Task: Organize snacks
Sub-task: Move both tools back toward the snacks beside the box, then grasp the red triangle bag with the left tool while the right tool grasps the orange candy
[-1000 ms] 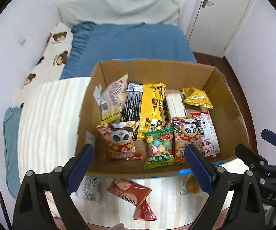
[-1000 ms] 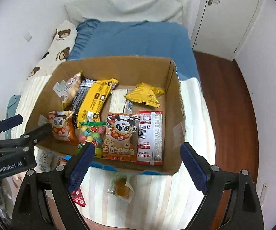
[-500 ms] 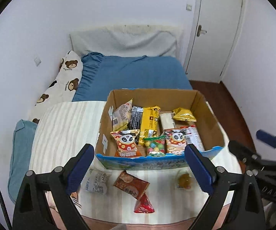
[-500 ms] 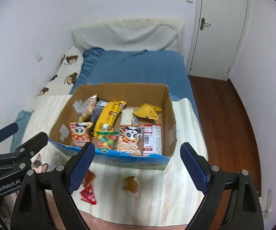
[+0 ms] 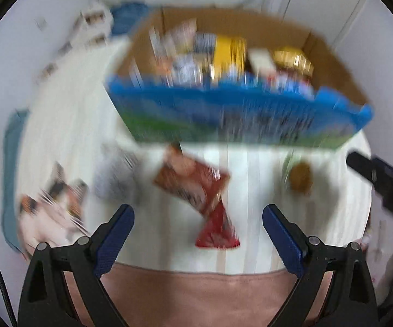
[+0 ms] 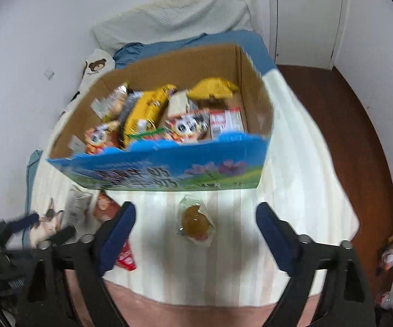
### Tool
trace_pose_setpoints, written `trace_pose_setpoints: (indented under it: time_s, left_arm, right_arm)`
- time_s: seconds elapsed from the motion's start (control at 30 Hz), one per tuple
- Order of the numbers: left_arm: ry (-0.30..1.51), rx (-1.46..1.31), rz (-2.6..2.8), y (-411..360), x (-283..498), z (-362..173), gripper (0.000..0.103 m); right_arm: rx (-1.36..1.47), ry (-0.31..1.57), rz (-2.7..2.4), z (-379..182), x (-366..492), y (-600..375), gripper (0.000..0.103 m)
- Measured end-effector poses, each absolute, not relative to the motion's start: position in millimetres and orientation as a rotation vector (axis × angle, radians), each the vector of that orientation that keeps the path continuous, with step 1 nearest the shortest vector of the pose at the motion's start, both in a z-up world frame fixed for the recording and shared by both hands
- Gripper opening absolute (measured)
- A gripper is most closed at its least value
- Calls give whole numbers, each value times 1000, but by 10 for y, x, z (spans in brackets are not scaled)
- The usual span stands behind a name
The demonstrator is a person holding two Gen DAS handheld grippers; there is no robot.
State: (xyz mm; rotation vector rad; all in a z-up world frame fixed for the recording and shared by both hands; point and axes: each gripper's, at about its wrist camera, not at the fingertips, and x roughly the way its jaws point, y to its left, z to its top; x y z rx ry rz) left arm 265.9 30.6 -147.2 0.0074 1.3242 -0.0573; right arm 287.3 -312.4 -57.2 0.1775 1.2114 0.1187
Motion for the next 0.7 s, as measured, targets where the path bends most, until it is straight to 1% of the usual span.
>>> trace_pose_setpoints:
  time_s: [0.03, 0.1, 0.13, 0.17, 0.2, 0.23, 0.27, 0.3, 0.33, 0.4, 0.47, 0.7]
  left_arm:
    - [1364, -9, -68, 299, 2651, -1636, 95]
    - [1432, -46, -84, 271, 2635, -1899, 88]
    - [1454, -55, -90, 253, 2639, -1972, 86]
    - [1478, -67, -98, 231, 2647, -2080, 83]
    - [1487, -71, -101, 216, 2650, -2139, 75]
    - [1506, -70, -104, 184, 2664, -2239, 70]
    - [1517, -70, -107, 166, 2670, -2298, 58]
    - [1532, -77, -111, 148, 2677, -2372, 49]
    - [1543, -85, -113, 135, 2671, -2430, 48]
    - [1535, -78, -113, 108, 2633, -2442, 42]
    - [1522, -53, -128, 71, 2525, -2406, 40]
    - [1560, 1, -164, 6, 1960, -2552, 42]
  right_arm:
    - [187, 1243, 122, -710, 2910, -3114, 71]
    - [199, 1281, 133, -921, 2961, -3081, 71]
    - [193, 1300, 138, -1018, 2978, -3048, 71]
    - [186, 1321, 140, -1136, 3010, -3006, 71]
    - [184, 1336, 142, -1209, 3029, -2974, 71]
    - [181, 1355, 143, -1288, 3047, -2935, 71]
    - [181, 1384, 148, -1394, 3080, -2898, 69]
    - [183, 1409, 151, -1498, 3109, -2868, 62]
    - [171, 1428, 139, -1579, 3119, -2847, 48]
    - [130, 1424, 137, -1639, 3113, -2804, 46]
    - [83, 1420, 164, -1602, 3030, -2763, 46]
    - [33, 1494, 224, -1649, 2244, -2803, 46]
